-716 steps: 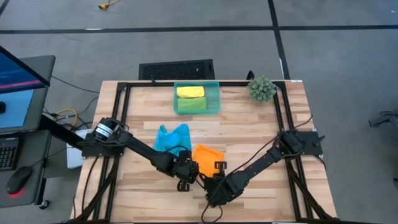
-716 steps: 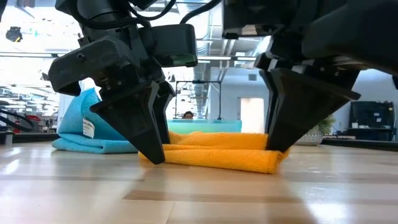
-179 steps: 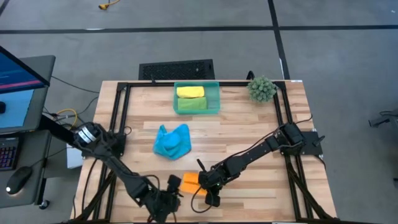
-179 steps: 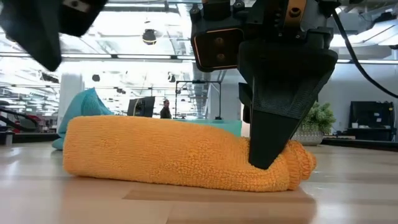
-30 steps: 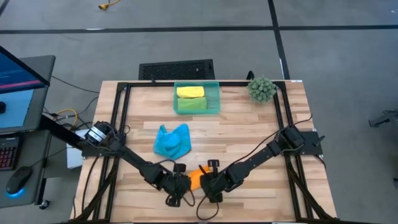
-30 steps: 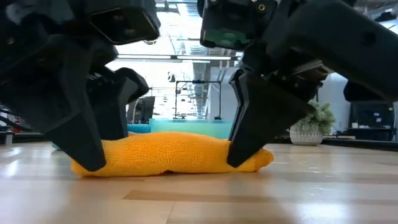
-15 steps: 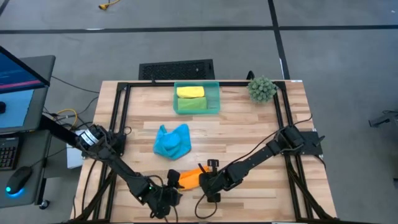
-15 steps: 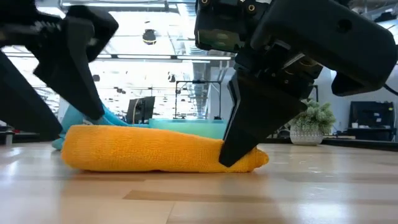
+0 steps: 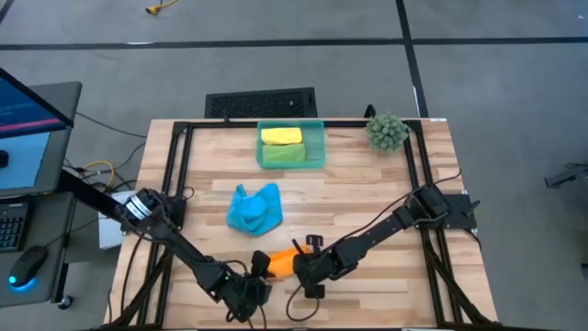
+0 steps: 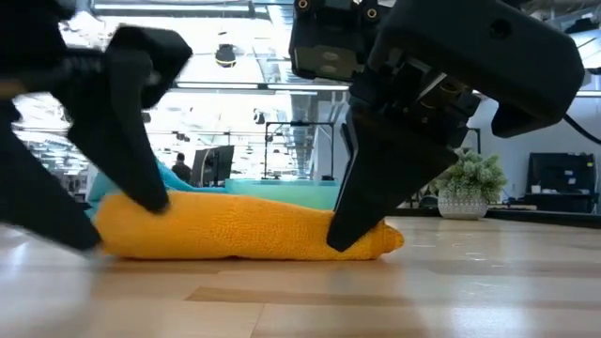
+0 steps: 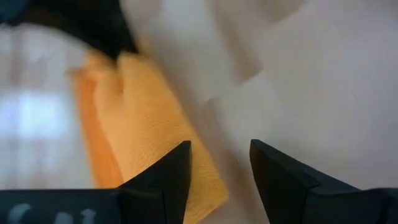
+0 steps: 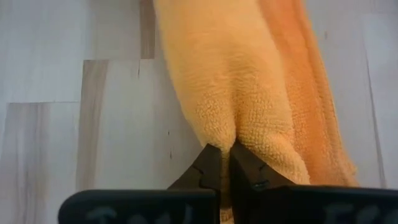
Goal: Roll microfiber towels into tight, uniform cylinder then place into a basket
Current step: Roll the orange microfiber cloth
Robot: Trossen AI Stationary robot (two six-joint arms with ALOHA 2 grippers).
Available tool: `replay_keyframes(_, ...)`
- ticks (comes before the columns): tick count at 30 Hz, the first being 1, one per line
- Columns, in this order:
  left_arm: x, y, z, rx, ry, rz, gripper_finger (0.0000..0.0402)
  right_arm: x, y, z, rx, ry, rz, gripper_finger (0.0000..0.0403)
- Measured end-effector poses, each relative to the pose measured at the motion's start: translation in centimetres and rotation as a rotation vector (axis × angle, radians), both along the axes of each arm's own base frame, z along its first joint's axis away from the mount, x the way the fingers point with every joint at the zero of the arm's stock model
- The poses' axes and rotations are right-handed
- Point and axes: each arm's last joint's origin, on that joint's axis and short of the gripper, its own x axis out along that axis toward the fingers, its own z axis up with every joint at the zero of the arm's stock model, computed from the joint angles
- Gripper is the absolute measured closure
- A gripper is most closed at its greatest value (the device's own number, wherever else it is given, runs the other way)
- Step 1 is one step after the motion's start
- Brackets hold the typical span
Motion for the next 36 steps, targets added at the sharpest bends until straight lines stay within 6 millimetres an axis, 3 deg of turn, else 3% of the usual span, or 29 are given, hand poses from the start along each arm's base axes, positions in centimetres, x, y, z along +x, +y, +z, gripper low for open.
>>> replay_keyframes(8, 0.2, 1.4, -0.8, 0.060, -0.029, 0.181, 0.0244, 0.0, 0.1, 0.0, 0.029, 0.012, 0.012, 0.0383)
replay_keyframes(19, -1.0, -1.6, 0.9, 0.193, -0.175, 0.115, 0.0244, 0.0, 0.1, 0.0, 0.036, 0.016, 0.014, 0.0383)
replay_keyframes(29, 1.8, 1.6, -1.9, 0.148, 0.003, 0.176, 0.0244, 0.0, 0.1, 0.0, 0.040, 0.015, 0.017, 0.0385)
replay_keyframes(36, 2.0, 2.4, -3.1, 0.074, 0.050, 0.288, 0.0244, -0.1, 0.3, 0.0, 0.053, 0.024, 0.036, 0.0383)
